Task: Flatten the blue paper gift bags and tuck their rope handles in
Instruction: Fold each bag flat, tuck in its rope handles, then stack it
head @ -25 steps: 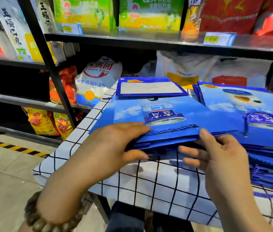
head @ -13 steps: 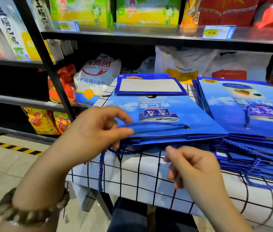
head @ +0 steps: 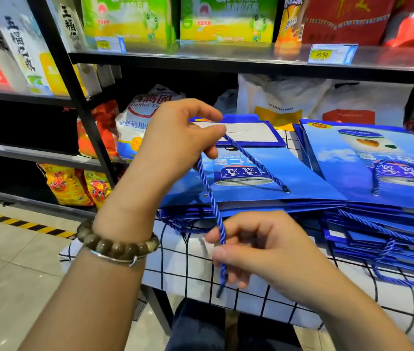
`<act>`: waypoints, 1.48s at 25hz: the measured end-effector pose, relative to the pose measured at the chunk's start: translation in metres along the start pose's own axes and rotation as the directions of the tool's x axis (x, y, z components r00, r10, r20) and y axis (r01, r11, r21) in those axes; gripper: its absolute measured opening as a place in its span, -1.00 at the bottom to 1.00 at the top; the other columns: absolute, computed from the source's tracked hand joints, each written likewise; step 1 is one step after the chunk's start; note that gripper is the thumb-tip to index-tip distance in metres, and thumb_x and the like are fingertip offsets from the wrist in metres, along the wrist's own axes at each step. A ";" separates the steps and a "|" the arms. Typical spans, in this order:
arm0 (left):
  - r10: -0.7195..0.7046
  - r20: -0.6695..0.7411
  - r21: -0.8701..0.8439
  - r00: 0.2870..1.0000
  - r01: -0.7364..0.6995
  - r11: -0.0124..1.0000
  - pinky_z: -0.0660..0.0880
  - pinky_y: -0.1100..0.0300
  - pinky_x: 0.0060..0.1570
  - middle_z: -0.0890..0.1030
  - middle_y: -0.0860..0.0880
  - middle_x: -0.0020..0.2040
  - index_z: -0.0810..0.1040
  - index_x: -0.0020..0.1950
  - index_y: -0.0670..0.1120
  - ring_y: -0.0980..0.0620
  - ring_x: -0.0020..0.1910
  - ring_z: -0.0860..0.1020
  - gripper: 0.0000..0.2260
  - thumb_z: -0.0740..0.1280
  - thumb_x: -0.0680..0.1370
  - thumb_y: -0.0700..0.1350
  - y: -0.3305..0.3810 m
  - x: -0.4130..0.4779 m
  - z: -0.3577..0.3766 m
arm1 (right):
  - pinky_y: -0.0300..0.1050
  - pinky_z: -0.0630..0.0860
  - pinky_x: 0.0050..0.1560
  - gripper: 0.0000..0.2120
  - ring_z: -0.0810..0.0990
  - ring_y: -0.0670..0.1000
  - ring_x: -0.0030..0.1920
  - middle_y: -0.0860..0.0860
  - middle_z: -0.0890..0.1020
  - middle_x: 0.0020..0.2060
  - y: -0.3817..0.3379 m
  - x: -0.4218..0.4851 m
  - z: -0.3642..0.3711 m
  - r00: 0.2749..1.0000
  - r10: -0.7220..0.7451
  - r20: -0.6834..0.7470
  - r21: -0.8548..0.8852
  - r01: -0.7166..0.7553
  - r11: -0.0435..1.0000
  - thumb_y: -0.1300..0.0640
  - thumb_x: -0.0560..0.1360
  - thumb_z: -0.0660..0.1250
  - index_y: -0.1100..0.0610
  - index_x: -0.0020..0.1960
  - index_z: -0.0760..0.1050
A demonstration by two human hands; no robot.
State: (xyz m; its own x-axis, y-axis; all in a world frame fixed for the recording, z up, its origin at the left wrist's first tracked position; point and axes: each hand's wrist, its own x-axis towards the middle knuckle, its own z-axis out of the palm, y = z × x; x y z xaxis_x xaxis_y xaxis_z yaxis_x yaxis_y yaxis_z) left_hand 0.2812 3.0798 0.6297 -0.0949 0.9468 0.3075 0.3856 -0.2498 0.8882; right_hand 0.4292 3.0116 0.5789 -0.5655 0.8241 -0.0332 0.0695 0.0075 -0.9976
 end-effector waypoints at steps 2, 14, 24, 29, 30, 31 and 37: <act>0.011 -0.013 0.036 1.000 -0.010 0.999 0.20 0.43 -0.67 0.49 -0.04 -0.51 0.55 -0.05 -0.12 0.21 -0.69 0.37 -0.92 0.36 0.48 -0.24 0.003 0.007 0.000 | -0.27 0.48 -0.51 -0.75 0.54 -0.06 -0.52 0.03 0.60 -0.49 -0.002 -0.001 -0.009 0.999 0.040 -0.008 0.042 -0.039 0.998 0.45 0.29 0.42 0.11 -0.35 0.62; 0.253 0.111 0.611 0.961 -0.267 0.745 0.46 0.16 -0.12 0.57 0.16 -0.12 0.60 -0.01 0.05 0.20 -0.12 0.51 -0.64 0.20 0.42 0.24 -0.041 -0.042 -0.044 | -0.32 0.54 -0.34 -0.77 0.59 -0.19 -0.34 -0.12 0.64 -0.42 -0.030 0.043 -0.026 0.876 -0.312 -0.367 -0.304 0.204 0.930 0.32 0.34 0.43 -0.02 -0.25 0.58; 0.339 0.236 0.642 0.911 -0.408 0.649 0.57 0.07 -0.27 0.68 0.03 -0.20 0.66 -0.12 -0.03 -0.02 -0.24 0.64 -0.72 0.20 0.43 0.05 -0.058 -0.046 -0.031 | -0.04 0.61 -0.15 -0.89 0.64 -0.03 -0.33 -0.05 0.64 -0.33 -0.023 0.078 -0.020 0.885 -0.285 -0.369 -0.555 0.036 0.831 0.25 0.35 0.45 0.07 -0.18 0.61; 0.491 0.209 0.672 0.846 -0.489 0.556 0.55 0.13 -0.47 0.67 -0.04 -0.15 0.54 -0.01 -0.01 -0.11 -0.33 0.63 -0.81 0.20 0.44 -0.11 -0.060 -0.051 -0.026 | -0.08 0.58 -0.13 -0.91 0.63 -0.06 -0.28 -0.06 0.64 -0.33 -0.025 0.083 -0.021 0.915 -0.258 -0.310 -0.637 0.001 0.771 0.22 0.36 0.45 0.05 -0.19 0.60; 0.507 0.218 0.665 0.834 -0.507 0.548 0.53 0.10 -0.49 0.65 -0.04 -0.07 0.47 -0.01 0.01 -0.14 -0.33 0.62 -0.83 0.21 0.43 -0.17 -0.061 -0.051 -0.026 | -0.05 0.58 -0.09 -0.91 0.63 -0.05 -0.24 -0.06 0.64 -0.31 -0.024 0.086 -0.020 0.919 -0.258 -0.298 -0.659 -0.002 0.752 0.20 0.35 0.46 0.04 -0.20 0.61; 0.514 0.238 0.669 0.824 -0.522 0.529 0.50 0.08 -0.53 0.62 -0.03 0.01 0.41 -0.05 0.00 -0.17 -0.35 0.60 -0.82 0.19 0.41 -0.22 -0.061 -0.051 -0.026 | -0.02 0.57 -0.05 -0.92 0.62 -0.05 -0.18 -0.06 0.65 -0.28 -0.023 0.087 -0.020 0.925 -0.259 -0.277 -0.689 -0.004 0.725 0.19 0.36 0.45 0.03 -0.19 0.62; 0.393 0.077 0.738 0.916 -0.318 0.595 0.56 0.02 -0.43 0.60 -0.14 0.14 0.61 -0.21 -0.09 -0.21 -0.26 0.63 -0.76 0.13 0.36 -0.18 -0.061 -0.050 -0.019 | -0.31 0.42 0.06 -0.75 0.51 -0.16 0.02 -0.16 0.58 -0.05 -0.025 0.076 -0.028 0.994 -0.111 0.007 -0.792 0.073 0.606 0.22 0.51 0.24 0.04 0.13 0.56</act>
State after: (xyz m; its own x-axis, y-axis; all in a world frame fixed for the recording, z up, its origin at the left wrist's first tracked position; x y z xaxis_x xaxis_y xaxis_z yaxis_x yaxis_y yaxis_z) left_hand 0.2448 3.0433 0.5669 0.1358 0.7849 0.6046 0.9371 -0.2998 0.1788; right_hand 0.4081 3.0899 0.6031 -0.5753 0.8143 0.0773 0.6520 0.5135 -0.5579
